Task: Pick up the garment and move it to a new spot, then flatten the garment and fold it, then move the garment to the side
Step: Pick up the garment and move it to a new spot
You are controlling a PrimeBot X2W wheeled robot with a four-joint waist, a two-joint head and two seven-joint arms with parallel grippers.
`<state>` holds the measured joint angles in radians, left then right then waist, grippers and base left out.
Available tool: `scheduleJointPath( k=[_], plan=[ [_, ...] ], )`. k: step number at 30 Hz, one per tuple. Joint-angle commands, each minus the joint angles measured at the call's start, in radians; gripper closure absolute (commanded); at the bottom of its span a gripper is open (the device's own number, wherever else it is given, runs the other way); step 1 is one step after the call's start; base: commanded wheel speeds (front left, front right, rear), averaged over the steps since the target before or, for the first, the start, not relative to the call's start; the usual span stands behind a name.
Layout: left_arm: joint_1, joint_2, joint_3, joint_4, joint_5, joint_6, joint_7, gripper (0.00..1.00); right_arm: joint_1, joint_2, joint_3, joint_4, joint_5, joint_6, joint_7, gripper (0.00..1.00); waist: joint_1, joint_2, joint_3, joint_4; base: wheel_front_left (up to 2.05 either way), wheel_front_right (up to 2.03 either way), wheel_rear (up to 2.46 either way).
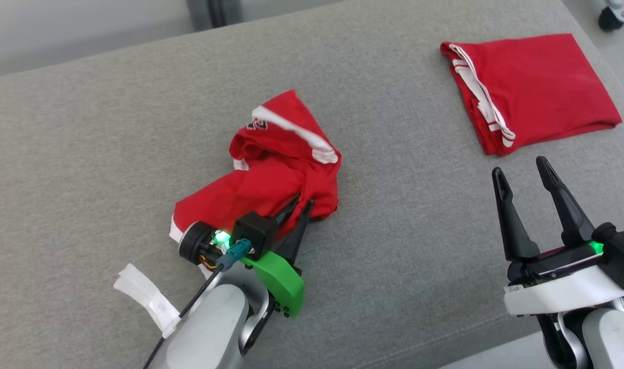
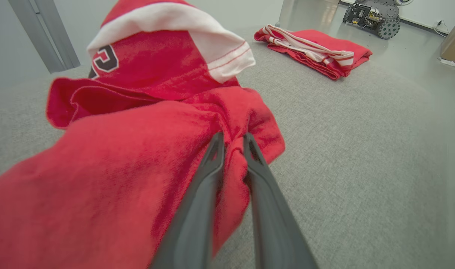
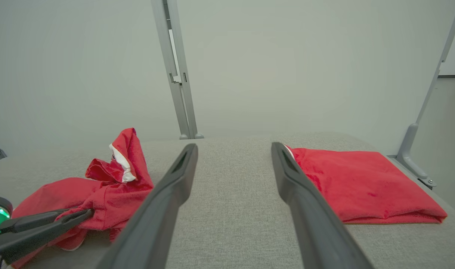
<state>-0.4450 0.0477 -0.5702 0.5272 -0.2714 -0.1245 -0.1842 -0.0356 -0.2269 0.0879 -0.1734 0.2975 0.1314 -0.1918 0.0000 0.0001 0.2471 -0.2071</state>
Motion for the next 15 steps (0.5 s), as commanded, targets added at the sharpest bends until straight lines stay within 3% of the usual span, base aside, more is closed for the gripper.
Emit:
scheduleJointPath(
  k=[1, 8, 15],
  plan=[
    [-0.019, 0.006, -0.001, 0.006, -0.006, -0.004, -0.015, 0.00, -0.014, 0.008, 0.001, 0.006, 0.002, -0.002, -0.008, 0.00, 0.0000, -0.0001, 0.047, -0.047, 0.00, 0.00, 0.00],
    [0.019, 0.019, 0.047, -0.074, -0.033, 0.035, -0.069, 0.00, 0.001, 0.004, -0.002, 0.018, -0.006, -0.002, -0.009, 0.00, 0.0000, -0.0001, -0.006, 0.012, 0.00, 0.00, 0.00],
    [0.111, 0.081, 0.175, -0.231, -0.040, 0.149, -0.080, 0.00, 0.038, -0.005, -0.020, -0.007, -0.020, -0.002, 0.024, 0.00, 0.0000, -0.0001, -0.073, 0.095, 0.00, 0.00, 0.00]
  ],
)
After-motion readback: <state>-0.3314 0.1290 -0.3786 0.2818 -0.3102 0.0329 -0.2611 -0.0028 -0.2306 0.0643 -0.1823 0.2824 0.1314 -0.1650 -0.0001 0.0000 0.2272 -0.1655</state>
